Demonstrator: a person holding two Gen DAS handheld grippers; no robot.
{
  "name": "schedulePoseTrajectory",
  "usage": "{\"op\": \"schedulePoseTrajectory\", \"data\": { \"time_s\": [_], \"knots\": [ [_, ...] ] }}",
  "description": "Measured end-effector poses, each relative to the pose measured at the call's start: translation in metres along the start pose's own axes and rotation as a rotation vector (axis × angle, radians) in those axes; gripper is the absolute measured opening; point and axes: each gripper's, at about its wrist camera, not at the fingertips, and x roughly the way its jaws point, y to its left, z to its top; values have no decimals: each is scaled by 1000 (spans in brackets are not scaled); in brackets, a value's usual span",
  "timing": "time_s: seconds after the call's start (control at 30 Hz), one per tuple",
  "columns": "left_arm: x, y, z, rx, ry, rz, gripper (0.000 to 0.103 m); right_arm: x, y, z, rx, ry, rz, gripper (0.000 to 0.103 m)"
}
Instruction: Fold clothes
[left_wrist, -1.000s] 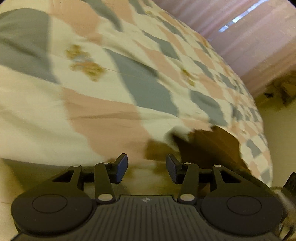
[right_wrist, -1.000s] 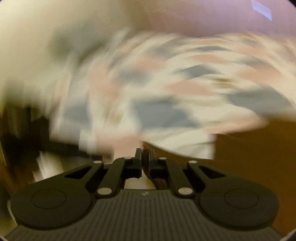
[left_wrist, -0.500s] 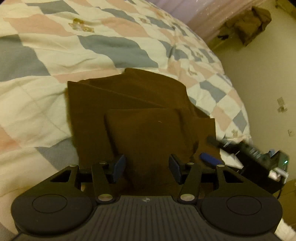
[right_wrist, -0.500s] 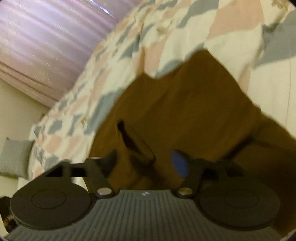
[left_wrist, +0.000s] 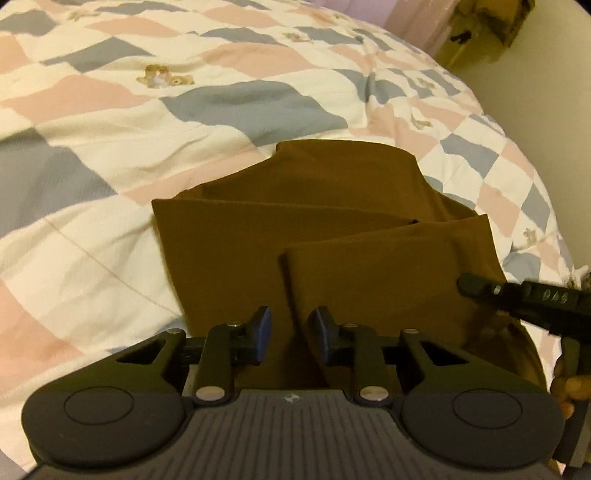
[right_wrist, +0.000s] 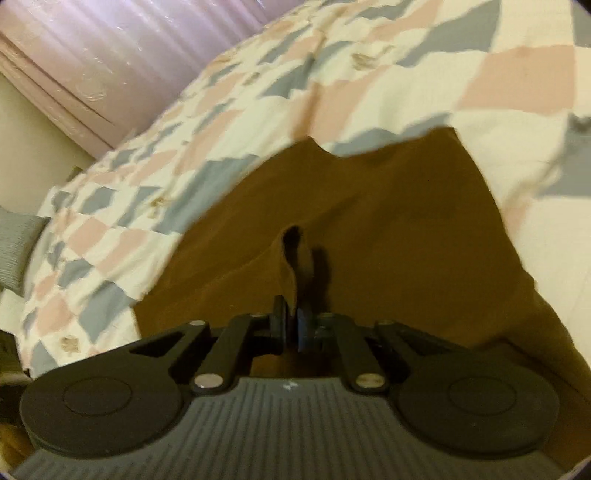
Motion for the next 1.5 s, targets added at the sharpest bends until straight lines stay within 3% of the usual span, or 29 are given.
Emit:
{"op": "schedulePoseTrajectory", "data": {
  "time_s": [0.1, 0.13, 0.2, 0.3, 0.37, 0.4, 0.47, 0.5, 0.57, 0.63, 0.7, 0.73, 0.8, 0.87, 0.93, 1.2, 1.5],
  "knots": [
    [-14, -10, 3, 37, -43, -23, 27, 4, 3, 8, -24, -7, -1, 26],
    [-18, -14, 4, 51, -57, -35, 27, -3, 9, 11, -64, -49, -16, 35],
    [-24, -24, 6, 84, -79, -77, 28, -13, 23, 14, -165, -130, -70, 36],
    [-16, -37, 9, 143, -89, -102, 28, -5, 36, 13, -302, -133, -113, 32],
    [5, -40, 10, 168, -45, -80, 30, 20, 38, 8, -415, -43, -208, 16],
    [15, -40, 10, 174, -13, -57, 28, 28, 39, 6, -457, -11, -245, 17],
    [19, -40, 9, 179, 23, -27, 28, 16, 45, 4, -468, -52, -256, 18],
    [10, -41, 6, 190, -1, -39, 30, 2, 50, 0, -485, -95, -257, 20],
    [0, -44, -1, 209, -23, -47, 36, -22, 59, -9, -517, -160, -245, 36],
    [3, -48, -12, 221, 1, -20, 35, -22, 56, -19, -542, -97, -188, 37],
    [11, -51, -20, 209, 47, 40, 35, 3, 47, -27, -554, 75, -215, 32],
    [11, -57, -21, 208, 60, 68, 35, 7, 43, -29, -548, 106, -227, 31],
    [-5, -69, -23, 205, 53, 119, 36, -15, 45, -27, -539, 53, -203, 32],
    [-20, -81, -27, 189, 49, 155, 38, -41, 49, -26, -547, 7, -178, 45],
    [-36, -98, -37, 171, 42, 210, 40, -69, 49, -31, -546, 6, -167, 51],
    [-87, -165, -99, 92, 14, 340, 44, -169, 17, -66, -549, 46, -104, 58],
    [-140, -211, -149, 89, -7, 381, 48, -263, 3, -95, -607, 20, -76, 63]
  ]
}}
